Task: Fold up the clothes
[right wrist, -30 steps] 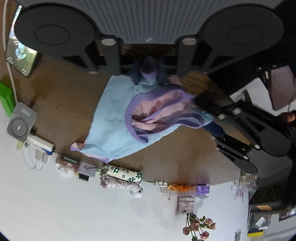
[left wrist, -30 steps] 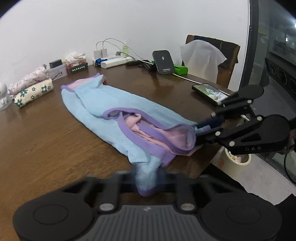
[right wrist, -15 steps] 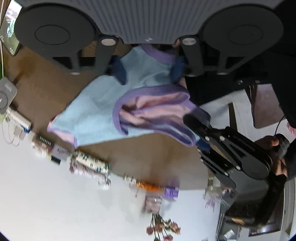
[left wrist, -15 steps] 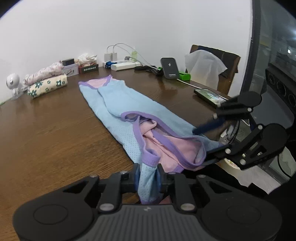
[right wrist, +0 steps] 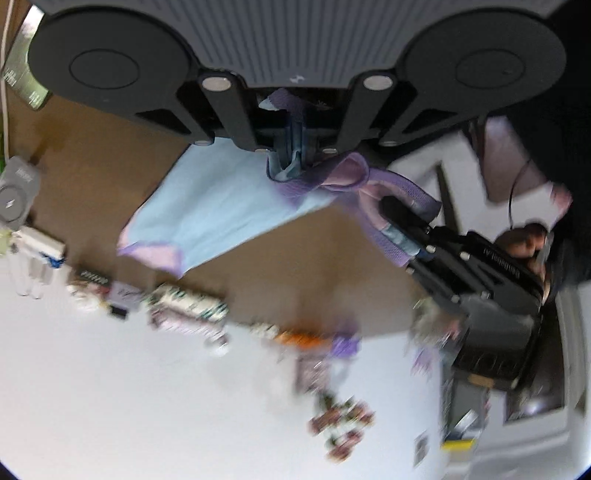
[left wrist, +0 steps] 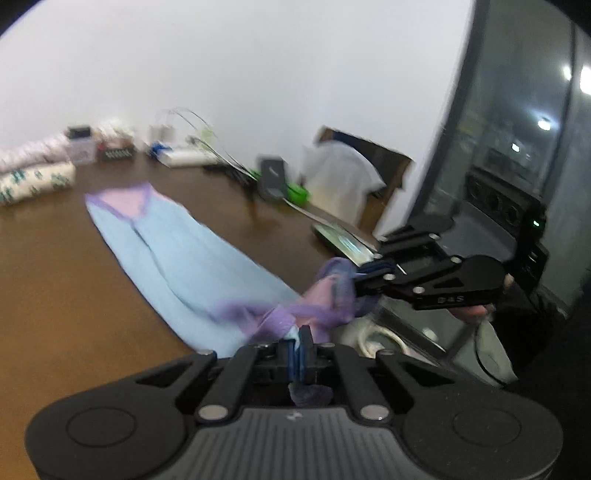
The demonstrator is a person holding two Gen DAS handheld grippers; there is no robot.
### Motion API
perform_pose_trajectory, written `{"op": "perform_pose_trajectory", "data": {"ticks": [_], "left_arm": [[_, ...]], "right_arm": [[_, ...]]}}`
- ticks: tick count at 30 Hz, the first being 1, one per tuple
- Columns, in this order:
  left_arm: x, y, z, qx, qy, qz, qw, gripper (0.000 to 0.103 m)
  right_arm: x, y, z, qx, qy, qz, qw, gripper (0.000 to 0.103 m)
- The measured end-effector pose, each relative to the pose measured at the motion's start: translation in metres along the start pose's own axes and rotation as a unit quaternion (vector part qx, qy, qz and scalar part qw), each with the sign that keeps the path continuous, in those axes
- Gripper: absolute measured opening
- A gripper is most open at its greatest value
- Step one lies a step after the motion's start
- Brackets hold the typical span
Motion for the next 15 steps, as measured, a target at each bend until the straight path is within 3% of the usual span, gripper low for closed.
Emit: {"op": "perform_pose_trajectory", "data": {"ticks": [4,7,9,10,11,12,14,15], "left_arm": [[-0.035,-0.062,0.034,0.009,-0.032,-0.002,0.9994,0.001],[-0.081,-0.108,0.079,-0.002,-0.057,-0.062,0.9965,0.003],[-0.113,-0.122,0.104,-0.011,-0.074,-0.108,0.9913,0.019],[-0.126,-0.126,0.112,-0.013,-0.080,-0.125,0.9888,0.021],[-0.133,-0.125,0.111,-0.005,-0.076,-0.142,0.9869,0.029],[-0.140,-0.123,0.109,0.001,-0.071,-0.158,0.9850,0.042],[-0.144,-0.112,0.094,0.004,-0.060,-0.169,0.9837,0.051],[-0.144,-0.105,0.086,0.007,-0.058,-0.171,0.9835,0.052]], "right_arm": [[0.050,-0.036,0.038,-0.003,0.049,0.033,0.998,0.004],[0.091,-0.061,0.092,-0.041,0.113,0.064,0.991,0.005],[0.115,-0.070,0.127,-0.064,0.149,0.113,0.980,0.015],[0.124,-0.072,0.139,-0.070,0.157,0.133,0.976,0.021],[0.133,-0.074,0.151,-0.075,0.165,0.153,0.971,0.033],[0.134,-0.074,0.146,-0.059,0.171,0.156,0.971,0.039],[0.136,-0.071,0.130,-0.025,0.178,0.164,0.970,0.049],[0.137,-0.066,0.117,-0.014,0.179,0.173,0.968,0.052]]}}
Point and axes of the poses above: each gripper's, at about its wrist camera, not at the fingertips, and z roughly the way its jaws point, x to its right, y to its underside, the point moved 2 cm from there along z, roughly the way its jaws point, and after that the axes turned 7 degrees about -z, right-handed, at the moved point
